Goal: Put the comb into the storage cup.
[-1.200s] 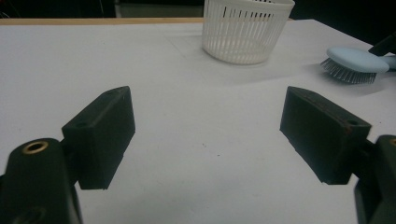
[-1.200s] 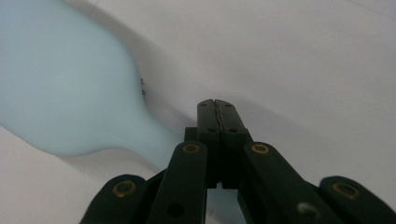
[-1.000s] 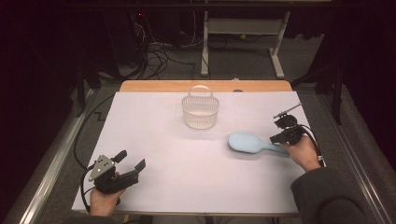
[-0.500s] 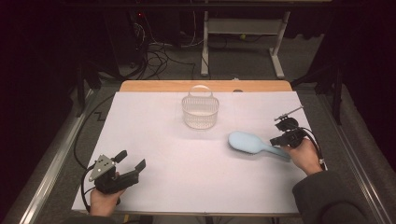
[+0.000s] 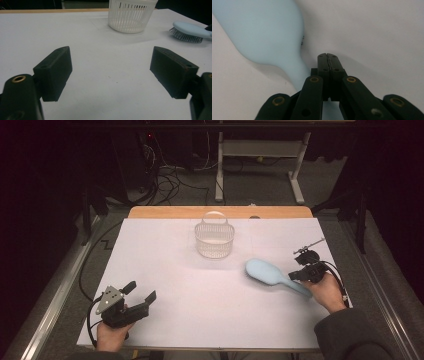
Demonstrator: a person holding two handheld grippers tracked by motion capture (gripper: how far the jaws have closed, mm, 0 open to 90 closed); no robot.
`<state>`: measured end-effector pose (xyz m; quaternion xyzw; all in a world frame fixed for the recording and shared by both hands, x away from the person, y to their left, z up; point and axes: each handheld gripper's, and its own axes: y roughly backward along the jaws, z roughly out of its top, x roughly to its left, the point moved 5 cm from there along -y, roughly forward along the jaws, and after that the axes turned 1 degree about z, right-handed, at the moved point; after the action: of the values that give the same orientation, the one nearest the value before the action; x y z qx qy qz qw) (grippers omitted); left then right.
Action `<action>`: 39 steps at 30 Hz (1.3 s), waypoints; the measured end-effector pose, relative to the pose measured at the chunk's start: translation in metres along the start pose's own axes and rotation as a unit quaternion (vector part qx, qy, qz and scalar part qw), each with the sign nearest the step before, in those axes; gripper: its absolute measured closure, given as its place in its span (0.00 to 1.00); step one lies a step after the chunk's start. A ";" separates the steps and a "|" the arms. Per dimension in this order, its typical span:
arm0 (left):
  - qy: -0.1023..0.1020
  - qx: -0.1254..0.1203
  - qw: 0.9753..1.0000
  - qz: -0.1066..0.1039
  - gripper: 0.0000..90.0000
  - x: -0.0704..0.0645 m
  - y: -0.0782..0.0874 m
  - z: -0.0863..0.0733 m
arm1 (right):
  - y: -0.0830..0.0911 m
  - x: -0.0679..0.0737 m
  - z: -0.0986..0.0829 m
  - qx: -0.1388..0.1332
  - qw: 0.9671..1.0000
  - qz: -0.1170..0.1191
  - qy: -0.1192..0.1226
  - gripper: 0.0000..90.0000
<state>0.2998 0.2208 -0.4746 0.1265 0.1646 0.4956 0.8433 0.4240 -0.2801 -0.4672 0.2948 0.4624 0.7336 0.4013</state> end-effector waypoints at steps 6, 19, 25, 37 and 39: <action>0.000 0.001 1.000 0.000 0.19 -0.001 0.000 0.000 | 0.001 0.005 -0.003 -0.002 1.000 0.002 0.012 1.00; -0.001 0.002 1.000 0.000 0.19 -0.001 0.000 0.000 | 0.008 0.016 -0.008 -0.010 1.000 0.009 0.026 1.00; -0.001 0.002 1.000 0.000 0.19 -0.001 0.000 0.000 | 0.009 0.019 -0.011 -0.015 0.999 0.011 0.031 1.00; -0.001 0.001 1.000 0.000 0.19 -0.001 -0.001 0.000 | 0.010 0.025 -0.016 -0.015 0.999 0.018 0.037 1.00; -0.001 0.001 1.000 0.000 0.19 -0.001 -0.001 0.000 | 0.010 0.027 -0.017 -0.014 0.999 0.018 0.040 1.00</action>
<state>0.2997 0.2193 -0.4747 0.1283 0.1644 0.4956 0.8431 0.3941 -0.2671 -0.4633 0.2678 0.4627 0.7583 0.3731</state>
